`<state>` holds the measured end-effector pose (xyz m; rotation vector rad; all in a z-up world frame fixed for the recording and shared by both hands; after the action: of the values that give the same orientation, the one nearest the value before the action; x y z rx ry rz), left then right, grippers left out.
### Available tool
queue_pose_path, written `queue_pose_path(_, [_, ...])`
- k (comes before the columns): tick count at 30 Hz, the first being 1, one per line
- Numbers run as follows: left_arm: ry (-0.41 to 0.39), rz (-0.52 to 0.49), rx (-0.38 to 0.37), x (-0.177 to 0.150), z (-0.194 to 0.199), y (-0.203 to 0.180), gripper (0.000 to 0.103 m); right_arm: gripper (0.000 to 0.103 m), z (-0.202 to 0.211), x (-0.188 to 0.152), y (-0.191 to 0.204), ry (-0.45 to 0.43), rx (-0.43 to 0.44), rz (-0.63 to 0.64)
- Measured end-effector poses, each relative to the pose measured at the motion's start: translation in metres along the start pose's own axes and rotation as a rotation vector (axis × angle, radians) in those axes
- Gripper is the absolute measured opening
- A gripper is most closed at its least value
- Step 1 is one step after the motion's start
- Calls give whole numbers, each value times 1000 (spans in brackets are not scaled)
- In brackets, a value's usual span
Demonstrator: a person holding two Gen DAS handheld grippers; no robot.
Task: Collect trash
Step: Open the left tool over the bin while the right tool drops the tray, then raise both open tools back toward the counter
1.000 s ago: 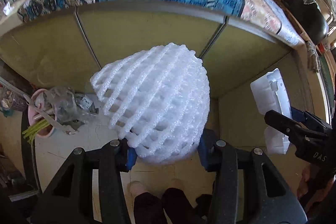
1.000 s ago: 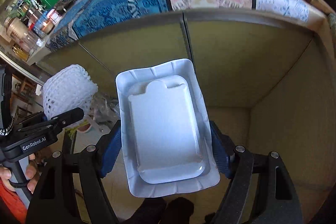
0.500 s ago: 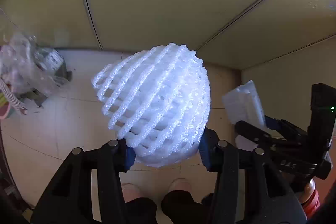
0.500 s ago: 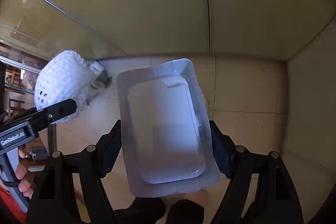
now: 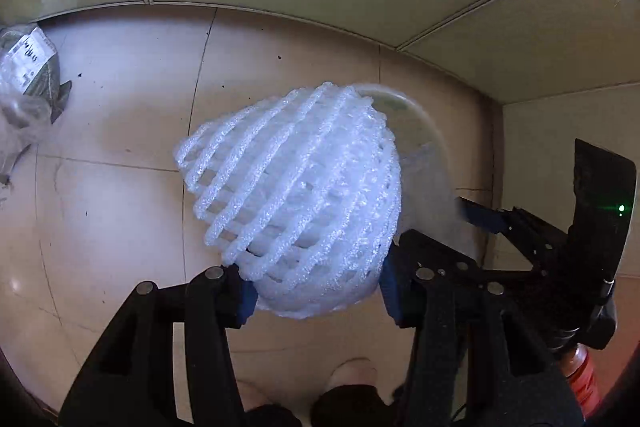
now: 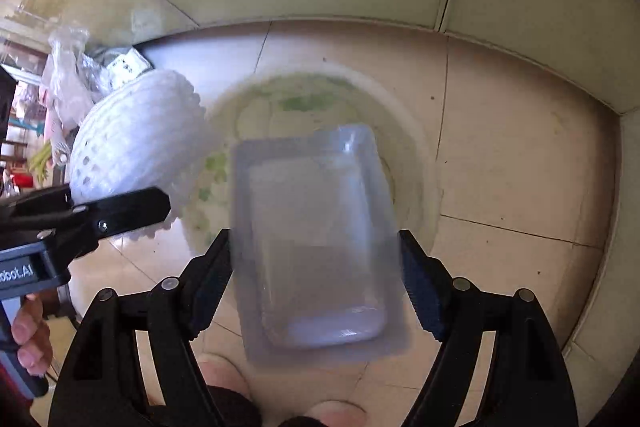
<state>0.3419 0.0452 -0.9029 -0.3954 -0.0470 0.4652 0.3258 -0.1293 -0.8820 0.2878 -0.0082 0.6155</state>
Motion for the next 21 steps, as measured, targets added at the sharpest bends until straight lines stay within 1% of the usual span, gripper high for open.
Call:
queue_pose_path(4, [-8, -37, -7, -1, -17, -4, 51, 77, 3, -7, -5, -36, 1, 28])
queue_pose_path(8, [-21, -71, -26, -2, -21, -12, 54, 77, 25, -15, 0, -95, -56, 31])
queue_pose_path(10, [-23, -92, -27, -5, -24, -22, 61, 77, 38, -21, 3, -140, -88, 26])
queue_pose_path(12, [-7, -99, -22, -6, -31, -30, 64, 77, 43, -25, -1, -159, -99, 7])
queue_pose_path(13, [3, -109, -23, -8, -35, -34, 67, 77, 47, -28, -3, -164, -105, 0])
queue_pose_path(16, [15, -137, 16, -11, -47, -42, 74, 77, 59, -31, -7, -182, -120, -27])
queue_pose_path(17, [21, -147, 26, -13, -49, -44, 75, 77, 63, -32, -9, -190, -123, -40])
queue_pose_path(19, [28, -164, 15, -17, -53, -47, 75, 77, 71, -35, -13, -209, -119, -63])
queue_pose_path(21, [26, -169, 20, -17, -50, -45, 75, 77, 82, -39, -18, -224, -115, -79])
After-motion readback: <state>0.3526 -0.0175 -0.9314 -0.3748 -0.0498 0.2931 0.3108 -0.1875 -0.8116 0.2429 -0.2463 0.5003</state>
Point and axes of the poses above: each gripper's, at about its wrist camera, not at the fingertips, and z roughly against the way its jaws point, y to its left, x to its top, the point moved 1 cm from there along -z, roughly the way its jaws point, and after that the axes turned 13 degrees about z, right-handed, at the moved point
